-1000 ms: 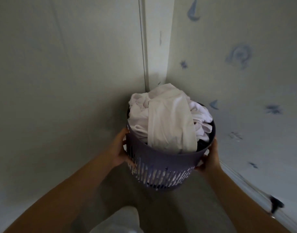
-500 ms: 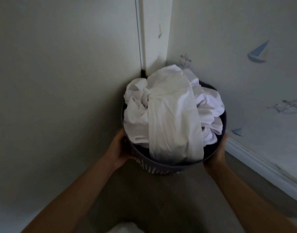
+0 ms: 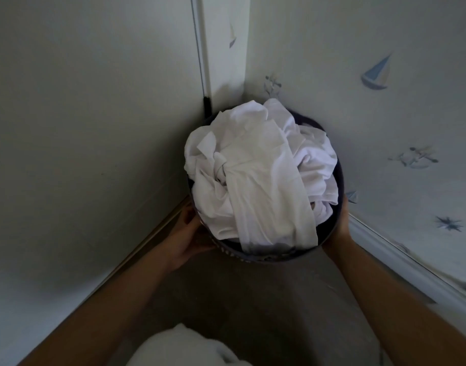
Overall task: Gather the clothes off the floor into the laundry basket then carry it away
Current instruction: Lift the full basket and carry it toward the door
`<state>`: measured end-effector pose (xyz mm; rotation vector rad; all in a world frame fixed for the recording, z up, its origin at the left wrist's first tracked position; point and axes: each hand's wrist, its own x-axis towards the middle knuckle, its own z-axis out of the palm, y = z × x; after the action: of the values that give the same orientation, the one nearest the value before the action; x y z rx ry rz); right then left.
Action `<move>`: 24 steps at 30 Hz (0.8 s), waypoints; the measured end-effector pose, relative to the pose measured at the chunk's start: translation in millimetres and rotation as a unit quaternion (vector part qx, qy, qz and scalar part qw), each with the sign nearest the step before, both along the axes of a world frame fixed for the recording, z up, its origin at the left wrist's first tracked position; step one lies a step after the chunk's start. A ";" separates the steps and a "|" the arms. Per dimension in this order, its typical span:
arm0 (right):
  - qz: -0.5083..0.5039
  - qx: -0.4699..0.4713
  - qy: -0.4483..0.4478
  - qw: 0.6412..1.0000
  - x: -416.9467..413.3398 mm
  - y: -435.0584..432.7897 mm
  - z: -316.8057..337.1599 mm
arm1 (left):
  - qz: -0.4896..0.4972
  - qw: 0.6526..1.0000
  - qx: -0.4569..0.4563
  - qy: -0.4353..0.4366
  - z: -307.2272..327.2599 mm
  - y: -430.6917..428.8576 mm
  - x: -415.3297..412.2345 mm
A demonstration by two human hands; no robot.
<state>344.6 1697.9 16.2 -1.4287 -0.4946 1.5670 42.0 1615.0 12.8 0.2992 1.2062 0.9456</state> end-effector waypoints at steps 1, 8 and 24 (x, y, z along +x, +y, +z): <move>-0.003 -0.007 -0.002 1.000 2.1 -2.4 4.0 | 0.008 1.000 0.005 0.001 -1.1 -2.6 1.0; 0.018 -0.080 -0.012 0.997 24.5 -5.9 14.1 | 0.010 0.997 0.018 0.079 20.7 -9.1 7.5; 0.053 -0.225 0.313 0.921 7.5 -55.1 18.8 | 0.035 0.996 -0.077 -0.035 27.0 -10.9 28.3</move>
<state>352.1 1642.8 35.1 -1.1274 0.1905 2.1995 70.3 1604.1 39.8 0.1016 1.2226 0.9103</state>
